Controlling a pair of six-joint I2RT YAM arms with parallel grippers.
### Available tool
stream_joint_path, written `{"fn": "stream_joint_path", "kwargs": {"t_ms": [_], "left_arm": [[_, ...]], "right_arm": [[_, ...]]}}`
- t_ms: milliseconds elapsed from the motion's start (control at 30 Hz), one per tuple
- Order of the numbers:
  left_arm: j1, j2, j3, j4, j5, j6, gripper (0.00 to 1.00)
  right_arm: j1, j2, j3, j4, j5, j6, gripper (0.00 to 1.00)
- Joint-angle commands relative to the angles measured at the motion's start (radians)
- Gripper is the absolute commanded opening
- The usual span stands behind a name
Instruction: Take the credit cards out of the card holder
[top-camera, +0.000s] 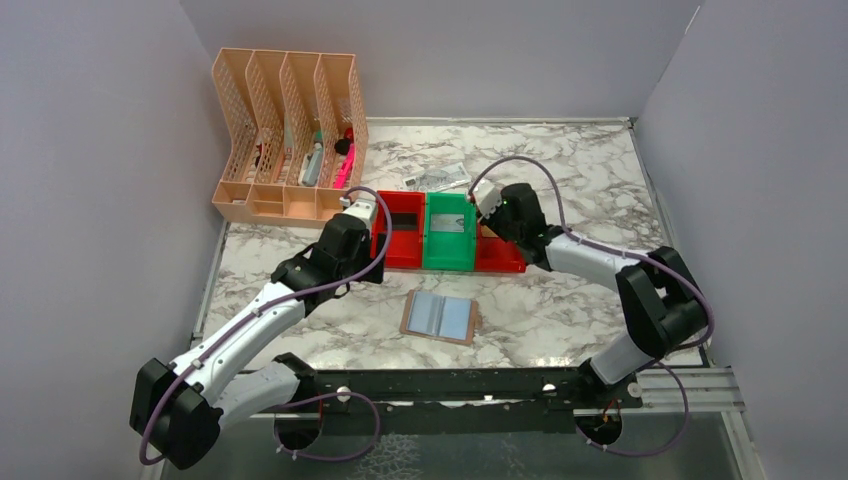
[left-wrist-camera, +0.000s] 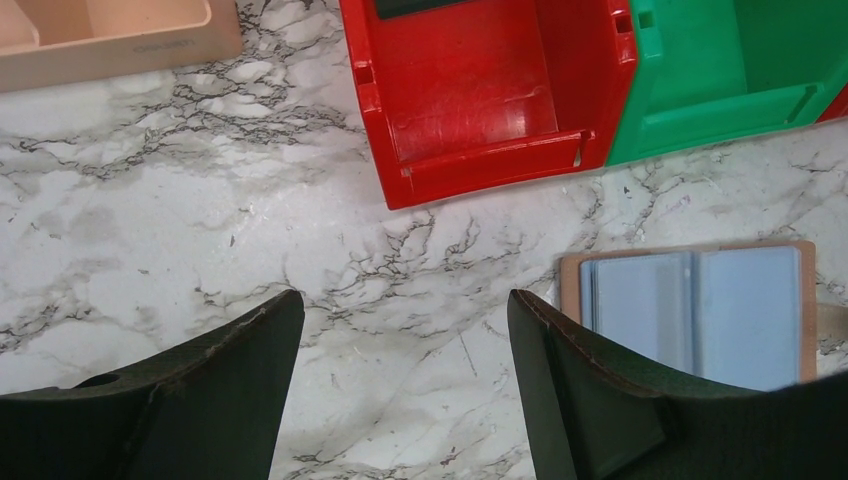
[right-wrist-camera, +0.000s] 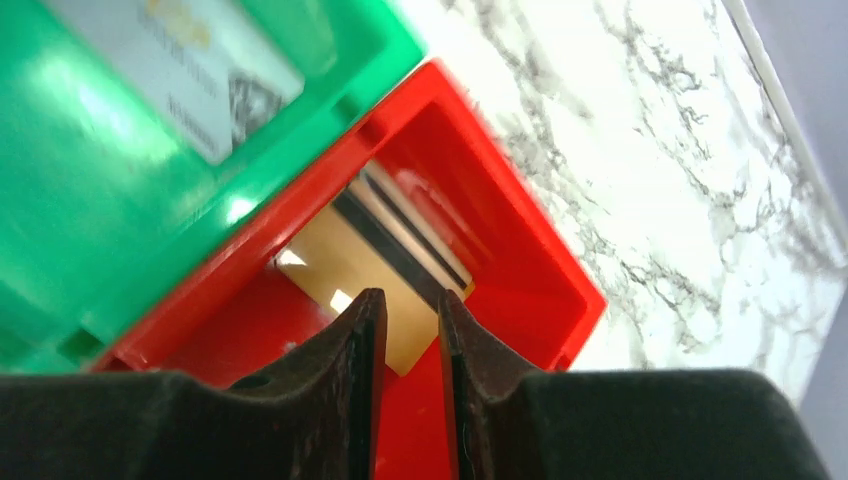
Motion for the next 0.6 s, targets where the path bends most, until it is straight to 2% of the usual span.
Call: {"fn": "stream_joint_path", "kwargs": {"t_ms": [0, 133, 267, 400, 567], "left_arm": [[0.008, 0.001, 0.002, 0.012, 0.021, 0.007, 0.78], [0.009, 0.003, 0.002, 0.012, 0.021, 0.007, 0.78], [0.009, 0.003, 0.001, 0.012, 0.026, 0.007, 0.78], [0.009, 0.003, 0.000, 0.014, 0.030, 0.007, 0.78], [0.009, -0.002, -0.002, 0.014, 0.032, 0.007, 0.78]], "right_arm": [[-0.004, -0.070, 0.128, -0.128, 0.045, 0.433, 0.29], [-0.004, -0.034, 0.221, -0.409, 0.050, 0.793, 0.27], [-0.004, -0.025, 0.197, -0.478, 0.048, 0.998, 0.18], [-0.004, -0.009, 0.179, -0.468, 0.038, 1.061, 0.17], [-0.004, 0.067, 0.204, -0.467, 0.104, 1.088, 0.16]]}}
